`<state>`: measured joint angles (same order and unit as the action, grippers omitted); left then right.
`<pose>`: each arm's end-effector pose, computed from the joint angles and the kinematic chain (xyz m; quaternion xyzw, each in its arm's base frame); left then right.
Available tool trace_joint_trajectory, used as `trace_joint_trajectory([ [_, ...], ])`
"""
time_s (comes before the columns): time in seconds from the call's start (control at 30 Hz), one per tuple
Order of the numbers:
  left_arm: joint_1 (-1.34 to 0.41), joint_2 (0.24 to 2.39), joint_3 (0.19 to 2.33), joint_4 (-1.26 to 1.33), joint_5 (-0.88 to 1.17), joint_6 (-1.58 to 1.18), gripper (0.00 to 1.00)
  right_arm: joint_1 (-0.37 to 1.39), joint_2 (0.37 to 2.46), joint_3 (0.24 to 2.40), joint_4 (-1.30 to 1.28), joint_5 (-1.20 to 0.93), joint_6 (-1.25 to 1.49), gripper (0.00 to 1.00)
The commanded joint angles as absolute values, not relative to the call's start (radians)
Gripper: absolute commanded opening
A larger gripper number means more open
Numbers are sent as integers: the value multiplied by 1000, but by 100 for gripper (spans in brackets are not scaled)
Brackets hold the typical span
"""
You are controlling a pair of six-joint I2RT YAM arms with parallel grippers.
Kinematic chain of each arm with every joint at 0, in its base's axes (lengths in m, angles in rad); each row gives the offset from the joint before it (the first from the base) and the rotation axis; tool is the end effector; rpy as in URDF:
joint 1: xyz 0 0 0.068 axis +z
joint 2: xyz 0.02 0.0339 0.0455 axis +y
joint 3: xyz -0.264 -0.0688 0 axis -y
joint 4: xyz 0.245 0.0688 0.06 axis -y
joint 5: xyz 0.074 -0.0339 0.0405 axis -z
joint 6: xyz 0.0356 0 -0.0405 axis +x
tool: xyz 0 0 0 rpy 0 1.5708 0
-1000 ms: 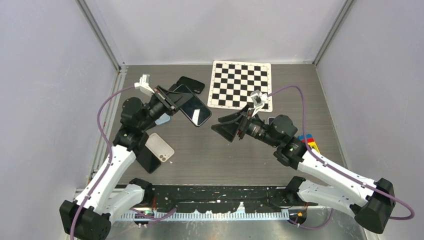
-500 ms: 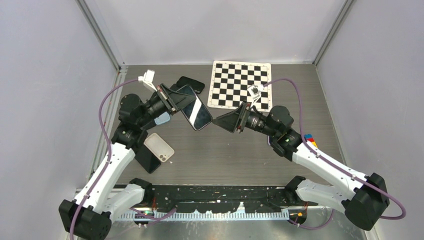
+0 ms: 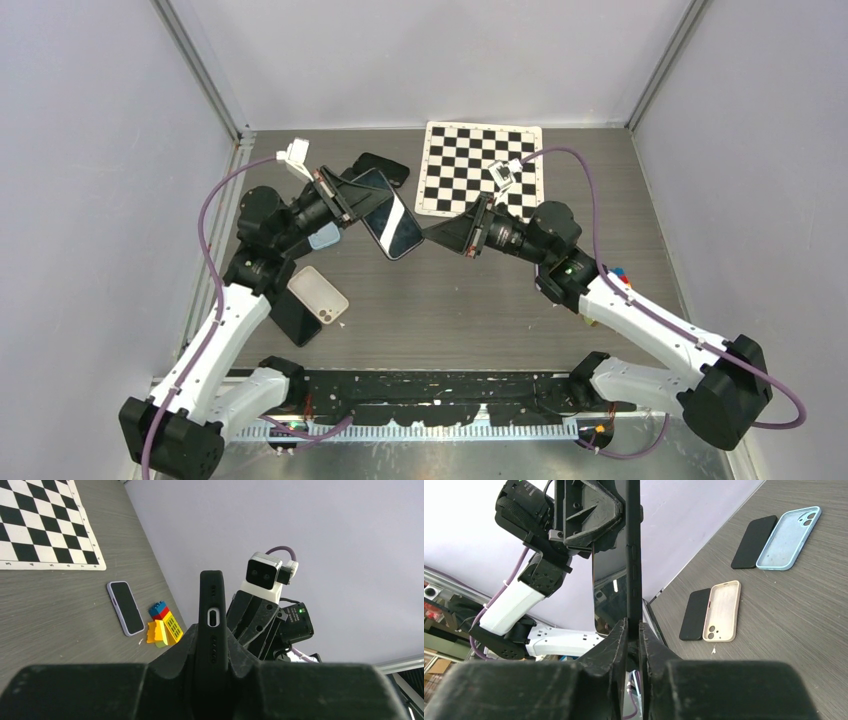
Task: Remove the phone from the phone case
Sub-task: Remove the phone case from the phone.
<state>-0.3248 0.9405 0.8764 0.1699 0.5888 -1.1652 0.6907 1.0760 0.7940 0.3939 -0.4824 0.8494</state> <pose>0.1982 -0.0876 0.3819 -0.0641 0.6723 -0.6250 0.3915 0.1834 0.1730 0.3471 -0.1262 0.6592 0.6183 0.4089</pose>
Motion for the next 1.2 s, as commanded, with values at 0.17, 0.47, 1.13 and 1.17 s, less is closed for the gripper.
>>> trace_joint_trajectory([
  [0.17, -318, 930, 914, 308, 619, -1214, 0, 690, 1115, 865, 276, -461, 786, 3],
  [0.47, -318, 927, 932, 369, 632, -1278, 0, 692, 1183, 897, 79, -379, 678, 1],
  [1.13, -318, 906, 930, 359, 632, -1272, 0, 691, 1256, 971, -252, 40, 658, 1],
  [1.17, -318, 908, 930, 359, 630, -1272, 0, 690, 1253, 970, -252, 46, 658, 1],
])
